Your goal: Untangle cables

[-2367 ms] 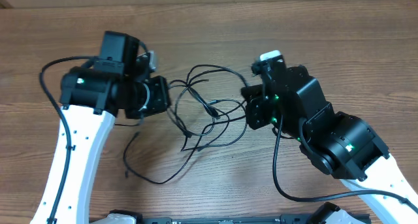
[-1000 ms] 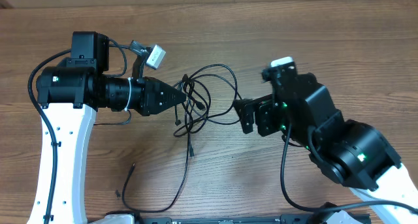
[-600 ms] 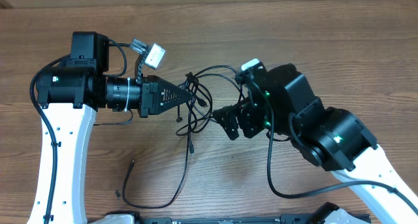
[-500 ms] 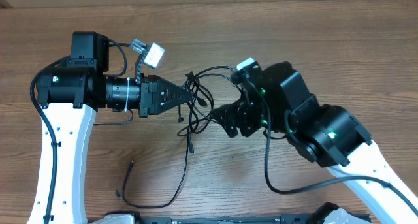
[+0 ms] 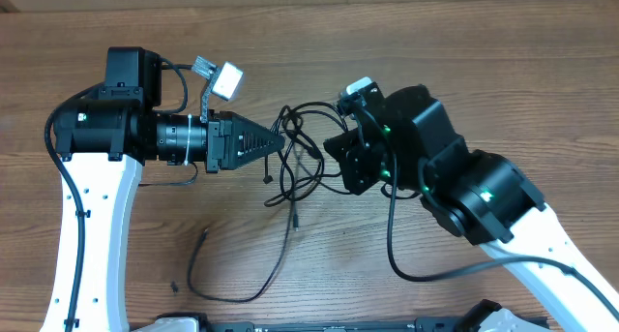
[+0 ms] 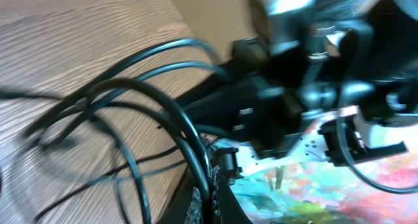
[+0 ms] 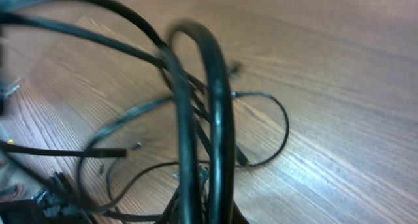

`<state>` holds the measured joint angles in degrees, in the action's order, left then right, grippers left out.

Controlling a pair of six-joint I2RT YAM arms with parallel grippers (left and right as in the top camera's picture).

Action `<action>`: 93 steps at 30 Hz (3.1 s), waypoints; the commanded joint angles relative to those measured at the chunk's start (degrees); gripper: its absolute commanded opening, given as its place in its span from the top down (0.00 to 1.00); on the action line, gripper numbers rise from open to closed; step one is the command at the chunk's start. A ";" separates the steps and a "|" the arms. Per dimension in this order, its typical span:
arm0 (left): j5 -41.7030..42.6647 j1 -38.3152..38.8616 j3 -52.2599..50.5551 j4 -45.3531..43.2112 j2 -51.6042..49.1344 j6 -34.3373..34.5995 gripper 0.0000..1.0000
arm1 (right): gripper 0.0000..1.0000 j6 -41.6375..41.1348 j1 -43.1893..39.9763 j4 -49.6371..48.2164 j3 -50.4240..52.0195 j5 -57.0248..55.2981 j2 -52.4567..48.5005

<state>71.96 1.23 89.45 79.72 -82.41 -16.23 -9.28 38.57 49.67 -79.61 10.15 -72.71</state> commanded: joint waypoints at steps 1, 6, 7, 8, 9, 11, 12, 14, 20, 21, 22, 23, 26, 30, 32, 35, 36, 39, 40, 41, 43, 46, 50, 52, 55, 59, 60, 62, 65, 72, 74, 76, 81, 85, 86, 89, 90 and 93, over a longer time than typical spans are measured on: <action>-4.42 0.02 0.70 -0.02 -0.09 2.60 0.96 | 0.96 -1.20 -0.15 -1.79 -1.25 0.26 4.98; -6.56 0.02 0.70 -0.04 -0.09 3.23 0.96 | 0.96 -1.14 -0.17 -3.85 -1.25 0.11 9.51; -6.56 0.02 0.70 -0.07 -0.09 3.23 0.96 | 0.96 -1.16 -0.17 -3.89 -1.25 -0.22 10.01; -6.54 0.02 0.70 -0.07 -0.09 3.23 0.96 | 0.94 -1.14 -0.17 -3.80 -1.25 -0.48 10.40; -6.54 0.02 0.70 -0.07 -0.09 3.26 0.96 | 0.92 -1.14 -0.17 -3.65 -1.25 -0.76 10.69; -6.56 0.02 0.70 -0.04 -0.09 3.26 0.96 | 0.90 -1.14 -0.17 -3.06 -1.25 -1.60 10.80; -6.56 0.02 0.70 -0.04 -0.09 3.23 0.96 | 0.90 -1.14 -0.17 -2.89 -1.25 -1.70 10.80; -6.58 0.02 0.70 0.00 -0.09 3.23 0.96 | 0.90 -1.16 -0.17 -2.89 -1.25 -1.68 10.78; -6.56 0.28 0.70 1.25 -0.09 3.10 0.96 | 0.38 -1.14 -0.15 -2.93 -1.25 -1.70 10.78; -6.51 0.39 0.70 1.36 -0.09 2.80 0.96 | 0.34 -1.11 -0.17 -2.93 -1.25 -1.70 10.78; -6.54 0.74 0.70 1.55 -0.09 2.01 0.96 | 0.28 -1.09 -0.17 -2.93 -1.25 -1.77 10.78; -6.56 1.14 0.70 1.81 -0.09 1.03 0.96 | 0.23 -0.87 -0.17 -2.93 -1.25 -2.05 10.78; -6.54 2.82 0.70 2.73 -0.09 -2.34 0.96 | 0.12 -0.87 -0.17 -2.84 -1.25 -5.07 10.69; -6.56 5.77 0.70 2.75 -0.09 -4.90 0.96 | 0.05 -0.35 -0.17 -2.82 -1.25 -10.12 10.29; -6.54 7.41 0.70 2.73 -0.09 -5.95 0.96 | 0.07 1.62 -0.17 -2.60 -1.25 -11.28 9.77; -6.58 8.90 0.70 2.29 -0.09 -6.10 0.96 | 0.14 2.34 -0.17 -1.88 -1.25 -13.40 8.55; -6.58 9.05 0.70 2.12 -0.09 -6.10 0.96 | 0.19 2.34 -0.17 -1.29 -1.25 -14.36 7.93; -6.58 9.03 0.70 2.10 -0.09 -6.08 0.96 | 0.35 2.32 -0.17 0.48 -1.25 -15.52 6.32; -6.58 9.03 0.70 2.10 -0.09 -6.08 0.96 | 0.41 2.29 -0.17 1.29 -1.25 -15.45 5.57; -6.58 9.01 0.70 2.10 -0.09 -6.08 0.96 | 0.45 2.29 -0.17 1.73 -1.25 -15.45 5.11; -6.58 9.01 0.70 1.99 -0.09 -6.08 0.96 | 0.51 2.29 -0.17 2.58 -1.25 -15.43 4.11; -6.58 9.01 0.70 1.53 -0.09 -6.05 0.96 | 0.57 2.29 -0.17 3.10 -1.25 -14.36 2.86; -6.62 9.01 0.70 1.40 -0.09 -6.05 0.96 | 0.59 2.27 -0.15 3.17 -1.25 -13.90 2.12; -6.86 9.01 0.70 1.22 -0.09 -6.05 0.96 | 0.59 2.27 -0.15 3.17 -1.25 -13.90 2.10; -7.13 9.01 0.70 1.20 -0.09 -6.03 0.96 | 0.48 2.27 -0.15 3.17 -1.25 -13.90 2.10; -8.66 9.01 0.70 1.22 -0.09 -6.03 0.96 | 0.24 2.08 -0.15 2.95 -1.25 -13.49 2.12; -9.27 9.03 0.70 1.22 -0.09 -6.01 0.96 | 0.23 2.05 -0.15 2.80 -1.25 -13.35 2.12; -10.71 9.03 0.70 1.20 -0.09 -5.55 0.96 | 0.22 2.08 -0.15 2.36 -1.25 -12.57 2.12; -12.70 9.03 0.70 1.18 -0.09 -4.90 0.96 | 0.22 2.08 -0.15 1.86 -1.25 -12.37 2.12; -15.54 9.03 0.70 0.37 -0.09 -1.31 0.96 | 0.21 2.12 -0.15 1.03 -1.25 -8.85 2.12; -15.54 9.03 0.70 -0.59 -0.09 0.48 0.96 | 0.21 2.32 -0.15 1.01 -1.25 -6.54 2.10; -15.10 9.03 0.70 -1.84 -0.09 3.41 0.96 | 0.21 2.34 -0.15 1.33 -1.25 -4.81 1.95; -8.22 9.03 0.70 -4.72 -0.09 8.24 0.96 | 0.27 2.38 -0.15 3.15 -1.22 -4.02 0.68; -8.44 9.03 0.70 -6.80 -0.09 11.19 0.96 | 0.38 2.64 -0.15 3.63 -1.22 -4.04 0.02; -8.70 9.03 0.70 -6.95 -0.09 11.17 0.96 | 0.41 3.04 -0.15 3.61 -1.22 -4.00 0.02; -9.60 9.03 0.70 -6.91 -0.09 11.17 0.96 | 0.44 3.45 -0.15 3.37 -1.22 -4.04 0.04; -9.64 9.03 0.70 -6.88 -0.09 11.17 0.96 | 0.44 3.45 -0.15 3.26 -1.22 -4.04 0.02; -10.58 9.03 0.70 -6.84 -0.09 11.43 0.96 | 0.44 3.45 -0.15 2.71 -1.22 -4.04 0.04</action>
<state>60.82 10.15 89.45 73.10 -82.43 -5.91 -6.33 38.57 53.15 -79.61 5.76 -72.88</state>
